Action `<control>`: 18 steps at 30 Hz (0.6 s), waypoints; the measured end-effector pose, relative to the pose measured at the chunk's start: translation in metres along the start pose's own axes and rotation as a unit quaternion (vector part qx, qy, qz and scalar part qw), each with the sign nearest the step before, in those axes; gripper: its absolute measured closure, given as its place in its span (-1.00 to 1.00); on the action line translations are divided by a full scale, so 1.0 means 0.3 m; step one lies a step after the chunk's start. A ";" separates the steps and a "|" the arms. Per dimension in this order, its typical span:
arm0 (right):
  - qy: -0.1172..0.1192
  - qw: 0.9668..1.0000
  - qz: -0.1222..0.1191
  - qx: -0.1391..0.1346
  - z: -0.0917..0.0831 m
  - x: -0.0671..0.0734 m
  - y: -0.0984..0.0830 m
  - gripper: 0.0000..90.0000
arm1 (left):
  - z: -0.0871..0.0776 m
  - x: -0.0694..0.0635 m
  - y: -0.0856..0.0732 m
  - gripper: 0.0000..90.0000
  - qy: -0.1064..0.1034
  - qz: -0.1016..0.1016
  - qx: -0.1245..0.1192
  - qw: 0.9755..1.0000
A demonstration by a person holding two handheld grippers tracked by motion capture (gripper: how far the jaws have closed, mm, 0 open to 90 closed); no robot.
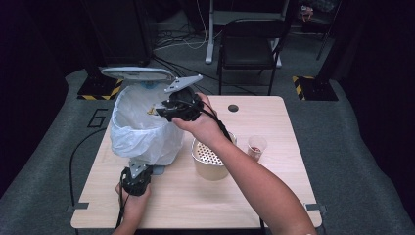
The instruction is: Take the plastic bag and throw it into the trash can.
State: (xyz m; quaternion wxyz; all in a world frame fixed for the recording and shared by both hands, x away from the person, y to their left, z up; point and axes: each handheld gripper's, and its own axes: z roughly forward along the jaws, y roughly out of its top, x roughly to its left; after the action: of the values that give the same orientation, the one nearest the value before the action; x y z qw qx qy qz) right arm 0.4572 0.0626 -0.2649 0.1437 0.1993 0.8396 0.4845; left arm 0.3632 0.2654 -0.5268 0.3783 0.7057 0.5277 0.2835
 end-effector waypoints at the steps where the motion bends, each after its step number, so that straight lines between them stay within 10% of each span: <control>1: 0.002 1.000 0.000 -0.001 0.009 0.000 0.006 0.48 | 0.000 0.000 0.000 1.00 0.000 -0.001 0.000 1.000; 18: -0.025 0.999 0.017 -0.023 0.139 0.029 0.041 0.47 | -0.005 0.008 0.004 1.00 0.003 0.022 0.008 1.000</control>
State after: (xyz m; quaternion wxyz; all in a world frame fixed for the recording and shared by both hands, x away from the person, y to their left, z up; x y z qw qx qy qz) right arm 0.4701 0.1040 -0.2750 0.1611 0.2218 0.8209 0.5010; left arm 0.3633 0.2680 -0.5249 0.3644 0.7191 0.5159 0.2896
